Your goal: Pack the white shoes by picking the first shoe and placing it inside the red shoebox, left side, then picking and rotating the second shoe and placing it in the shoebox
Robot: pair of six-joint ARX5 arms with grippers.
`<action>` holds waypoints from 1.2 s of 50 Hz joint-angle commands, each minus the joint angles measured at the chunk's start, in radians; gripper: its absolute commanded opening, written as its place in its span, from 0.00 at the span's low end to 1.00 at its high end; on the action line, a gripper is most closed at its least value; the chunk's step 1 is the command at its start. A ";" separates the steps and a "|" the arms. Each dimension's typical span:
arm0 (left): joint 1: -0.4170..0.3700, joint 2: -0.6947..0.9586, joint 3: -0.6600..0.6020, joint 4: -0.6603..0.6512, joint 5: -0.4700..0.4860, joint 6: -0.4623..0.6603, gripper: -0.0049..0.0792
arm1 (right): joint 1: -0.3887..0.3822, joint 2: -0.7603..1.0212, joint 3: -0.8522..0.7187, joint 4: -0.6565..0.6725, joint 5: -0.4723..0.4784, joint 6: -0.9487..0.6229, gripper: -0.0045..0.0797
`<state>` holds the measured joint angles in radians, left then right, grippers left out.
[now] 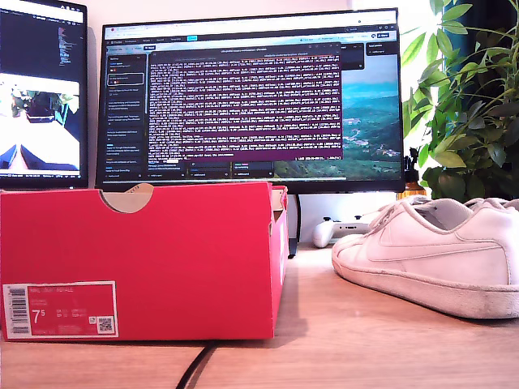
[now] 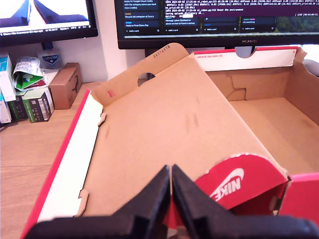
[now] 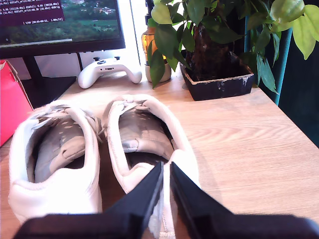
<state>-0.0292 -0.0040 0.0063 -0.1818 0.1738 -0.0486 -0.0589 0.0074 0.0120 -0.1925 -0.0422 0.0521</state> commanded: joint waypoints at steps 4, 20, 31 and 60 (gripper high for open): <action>0.003 -0.008 -0.032 -0.019 0.001 -0.004 0.04 | 0.000 -0.006 0.004 0.005 0.000 0.003 0.04; 0.003 -0.008 -0.032 0.002 0.011 -0.008 0.04 | 0.000 -0.006 0.004 0.021 -0.010 0.006 0.04; 0.002 -0.008 -0.006 0.230 0.106 -0.033 0.04 | 0.000 -0.006 0.004 0.159 -0.098 0.222 0.04; 0.000 0.040 0.249 0.005 0.424 0.206 0.04 | 0.000 0.084 0.249 0.238 -0.163 0.306 0.04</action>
<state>-0.0292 0.0078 0.2192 -0.0303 0.5907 0.0387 -0.0589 0.0532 0.2363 0.0647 -0.2012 0.3847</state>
